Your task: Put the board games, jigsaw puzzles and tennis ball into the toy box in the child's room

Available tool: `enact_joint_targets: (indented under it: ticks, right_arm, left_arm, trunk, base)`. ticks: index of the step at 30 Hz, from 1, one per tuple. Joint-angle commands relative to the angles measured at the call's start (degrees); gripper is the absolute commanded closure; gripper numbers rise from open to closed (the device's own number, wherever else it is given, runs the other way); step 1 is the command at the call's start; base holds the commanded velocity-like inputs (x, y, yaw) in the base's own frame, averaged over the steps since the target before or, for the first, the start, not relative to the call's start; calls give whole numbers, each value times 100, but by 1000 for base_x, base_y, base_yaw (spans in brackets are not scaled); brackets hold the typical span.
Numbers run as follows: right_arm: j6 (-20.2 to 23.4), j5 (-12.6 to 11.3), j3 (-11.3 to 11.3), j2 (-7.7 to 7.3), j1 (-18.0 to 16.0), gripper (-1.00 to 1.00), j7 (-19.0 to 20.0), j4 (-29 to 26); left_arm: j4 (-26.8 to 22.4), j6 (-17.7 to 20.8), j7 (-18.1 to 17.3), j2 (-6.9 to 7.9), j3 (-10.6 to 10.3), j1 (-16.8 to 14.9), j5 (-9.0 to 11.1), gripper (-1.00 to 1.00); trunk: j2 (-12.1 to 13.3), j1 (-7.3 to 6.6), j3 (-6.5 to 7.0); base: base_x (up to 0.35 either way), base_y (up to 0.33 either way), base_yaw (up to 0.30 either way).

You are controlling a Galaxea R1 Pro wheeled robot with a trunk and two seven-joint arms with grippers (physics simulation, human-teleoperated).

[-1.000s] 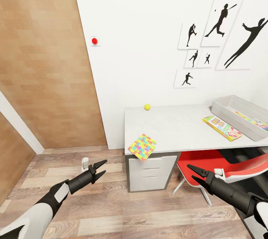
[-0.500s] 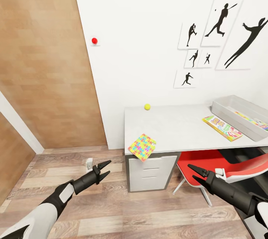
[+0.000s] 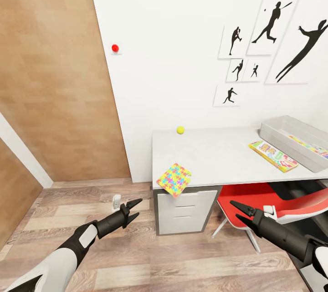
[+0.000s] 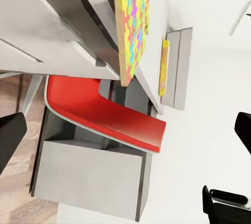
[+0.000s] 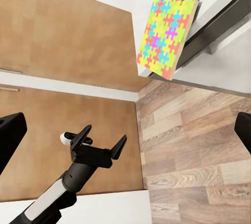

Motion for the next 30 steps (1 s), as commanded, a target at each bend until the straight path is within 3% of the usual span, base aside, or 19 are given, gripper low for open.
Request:
enact_joint_targets:
  ticks: [1,30]
  right_arm:
    - [24,51,-7,-1,-6,-100,55,0]
    - [42,39,20,19,-11,-100,89,3]
  left_arm:
    - [3,41,-1,-1,4,-4,24,-100]
    - [3,41,9,-65,-4,-4,24,-100]
  trunk:
    - [-50,24,-28]
    - [-1214,661,-548]
  base:
    - [0,0,0]
    - [0,0,0]
